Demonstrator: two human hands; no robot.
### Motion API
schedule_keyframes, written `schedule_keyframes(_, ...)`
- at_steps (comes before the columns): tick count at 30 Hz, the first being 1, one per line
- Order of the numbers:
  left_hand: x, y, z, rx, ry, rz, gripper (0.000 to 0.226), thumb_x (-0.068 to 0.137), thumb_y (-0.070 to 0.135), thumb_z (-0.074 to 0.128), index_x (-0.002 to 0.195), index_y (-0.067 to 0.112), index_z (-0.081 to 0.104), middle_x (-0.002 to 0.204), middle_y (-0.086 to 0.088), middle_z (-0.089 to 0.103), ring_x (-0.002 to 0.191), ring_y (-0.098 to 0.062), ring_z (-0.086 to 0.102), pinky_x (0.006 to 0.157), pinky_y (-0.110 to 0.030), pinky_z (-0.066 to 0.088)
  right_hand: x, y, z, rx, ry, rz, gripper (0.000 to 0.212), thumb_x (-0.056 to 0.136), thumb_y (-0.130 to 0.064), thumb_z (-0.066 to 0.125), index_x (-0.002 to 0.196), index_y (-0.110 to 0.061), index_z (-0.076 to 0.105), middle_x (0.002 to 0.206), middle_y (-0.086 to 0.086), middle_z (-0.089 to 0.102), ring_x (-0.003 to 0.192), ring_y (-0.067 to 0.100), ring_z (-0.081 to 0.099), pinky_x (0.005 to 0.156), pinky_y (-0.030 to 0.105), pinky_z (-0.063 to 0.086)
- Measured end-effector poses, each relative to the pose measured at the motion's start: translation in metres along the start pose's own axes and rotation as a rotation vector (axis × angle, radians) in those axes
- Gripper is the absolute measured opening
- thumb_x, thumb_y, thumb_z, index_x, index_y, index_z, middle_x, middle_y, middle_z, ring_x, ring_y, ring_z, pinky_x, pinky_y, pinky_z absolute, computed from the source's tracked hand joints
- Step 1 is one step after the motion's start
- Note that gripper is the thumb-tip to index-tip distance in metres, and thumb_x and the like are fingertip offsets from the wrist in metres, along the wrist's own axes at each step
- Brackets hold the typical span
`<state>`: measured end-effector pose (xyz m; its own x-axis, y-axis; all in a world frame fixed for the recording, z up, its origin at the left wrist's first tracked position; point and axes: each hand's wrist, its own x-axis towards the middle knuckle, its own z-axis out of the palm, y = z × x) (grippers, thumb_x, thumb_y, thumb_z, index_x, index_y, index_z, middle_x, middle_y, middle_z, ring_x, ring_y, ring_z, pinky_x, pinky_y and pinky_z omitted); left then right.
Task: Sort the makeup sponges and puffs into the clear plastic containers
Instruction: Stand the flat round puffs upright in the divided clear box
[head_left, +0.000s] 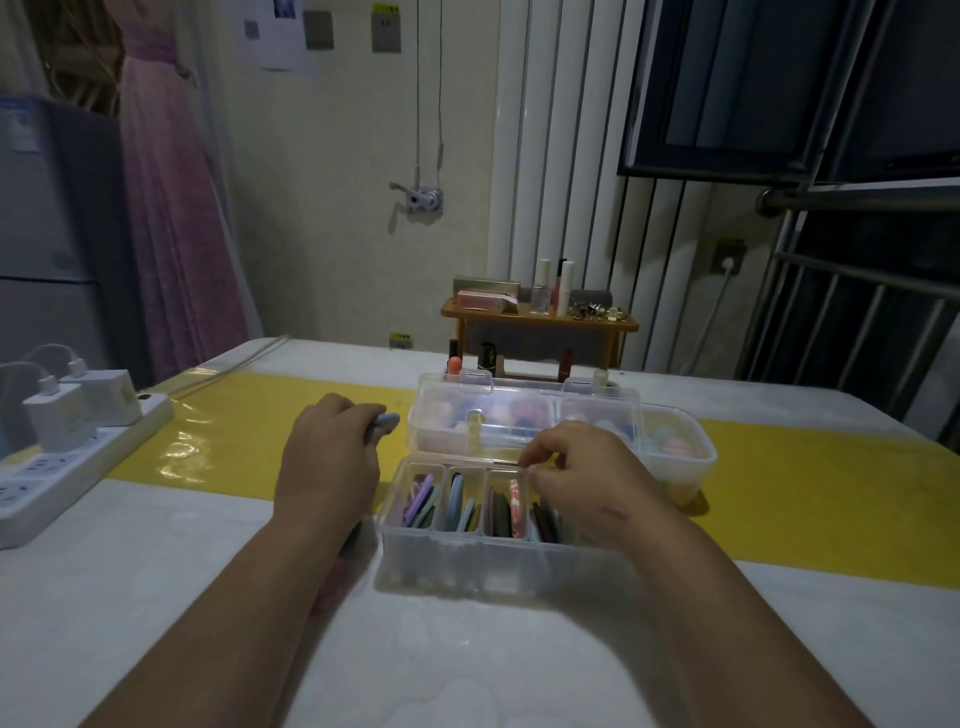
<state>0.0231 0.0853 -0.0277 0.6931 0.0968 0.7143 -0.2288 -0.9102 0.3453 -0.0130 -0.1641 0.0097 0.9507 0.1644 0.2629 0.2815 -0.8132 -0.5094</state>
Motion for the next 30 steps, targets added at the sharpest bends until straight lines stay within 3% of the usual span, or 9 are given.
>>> schedule_keyframes(3, -0.003, 0.015, -0.008, -0.178, 0.073, -0.028, 0.028, 0.088, 0.009, 0.069, 0.116, 0.012, 0.070, 0.097, -0.006, 0.068, 0.092, -0.024, 0.060, 0.075, -0.022, 0.036, 0.000, -0.001, -0.002, 0.027, 0.003, -0.006, 0.020, 0.094, -0.020, 0.057, 0.105, -0.029, 0.071, 0.099, -0.009, 0.060, 0.085, 0.008, 0.057, 0.081, 0.027, 0.055)
schedule_keyframes(5, -0.006, 0.026, -0.014, -0.341, 0.109, -0.074, 0.029, 0.089, 0.009, 0.068, 0.116, 0.014, 0.063, 0.092, 0.003, 0.067, 0.082, -0.012, 0.060, 0.068, -0.011, 0.035, 0.001, 0.000, -0.003, 0.053, 0.002, -0.003, 0.019, 0.095, -0.019, 0.056, 0.104, -0.029, 0.070, 0.098, -0.010, 0.060, 0.085, 0.007, 0.057, 0.078, 0.024, 0.052)
schedule_keyframes(7, -0.009, 0.034, -0.018, -0.482, 0.073, -0.096, 0.022, 0.089, 0.005, 0.065, 0.104, 0.018, 0.055, 0.081, 0.008, 0.063, 0.069, -0.001, 0.056, 0.061, -0.007, 0.038, 0.001, 0.000, -0.003, 0.088, 0.005, 0.001, 0.018, 0.095, -0.018, 0.056, 0.100, -0.030, 0.068, 0.096, -0.009, 0.060, 0.085, 0.008, 0.057, 0.079, 0.026, 0.053)
schedule_keyframes(10, -0.011, 0.038, -0.015, -0.596, -0.033, -0.065, 0.030, 0.086, -0.004, 0.063, 0.081, 0.024, 0.053, 0.073, 0.007, 0.060, 0.071, -0.005, 0.057, 0.059, -0.014, 0.041, 0.001, -0.001, -0.003, 0.177, 0.021, -0.024, 0.020, 0.097, -0.015, 0.054, 0.098, -0.033, 0.065, 0.097, -0.009, 0.062, 0.087, 0.007, 0.058, 0.078, 0.024, 0.054)
schedule_keyframes(12, -0.011, 0.040, -0.013, -0.632, -0.111, -0.061, 0.034, 0.084, -0.007, 0.063, 0.076, 0.026, 0.059, 0.077, 0.010, 0.063, 0.073, -0.008, 0.058, 0.061, -0.018, 0.044, 0.001, -0.002, -0.002, 0.232, 0.027, -0.053, 0.022, 0.098, -0.012, 0.053, 0.097, -0.032, 0.062, 0.097, -0.011, 0.060, 0.088, 0.006, 0.057, 0.074, 0.019, 0.051)
schedule_keyframes(15, -0.012, 0.044, -0.014, -0.673, -0.209, -0.088, 0.033, 0.085, -0.002, 0.066, 0.078, 0.030, 0.064, 0.082, 0.017, 0.067, 0.077, -0.005, 0.060, 0.066, -0.014, 0.044, 0.001, -0.005, -0.002, 0.300, 0.012, -0.096, 0.026, 0.097, -0.009, 0.052, 0.097, -0.034, 0.061, 0.098, -0.016, 0.059, 0.087, 0.006, 0.059, 0.073, 0.019, 0.052)
schedule_keyframes(18, -0.012, 0.046, -0.019, -0.712, -0.297, -0.097, 0.026, 0.088, 0.003, 0.068, 0.085, 0.030, 0.069, 0.090, 0.010, 0.070, 0.086, 0.000, 0.060, 0.077, -0.011, 0.041, -0.001, -0.008, -0.002, 0.393, -0.037, -0.126, 0.033, 0.098, -0.005, 0.050, 0.104, -0.035, 0.063, 0.102, -0.019, 0.059, 0.083, -0.006, 0.059, 0.062, 0.009, 0.049)
schedule_keyframes(22, -0.014, 0.051, -0.023, -0.756, -0.367, -0.089, 0.020, 0.088, 0.002, 0.068, 0.088, 0.022, 0.068, 0.094, 0.008, 0.067, 0.086, 0.012, 0.056, 0.068, 0.000, 0.039, -0.002, -0.009, -0.002, 0.421, -0.017, -0.141, 0.032, 0.097, -0.007, 0.053, 0.103, -0.035, 0.065, 0.098, -0.016, 0.060, 0.078, -0.009, 0.057, 0.060, 0.008, 0.048)
schedule_keyframes(30, -0.014, 0.044, -0.017, -0.853, -0.474, -0.082, 0.026, 0.087, 0.007, 0.072, 0.088, 0.032, 0.069, 0.099, 0.011, 0.070, 0.102, -0.005, 0.064, 0.083, -0.019, 0.047, -0.002, -0.010, -0.002, 0.447, 0.021, -0.140, 0.028, 0.095, -0.009, 0.058, 0.100, -0.034, 0.069, 0.091, -0.016, 0.060, 0.076, 0.005, 0.054, 0.064, 0.014, 0.048)
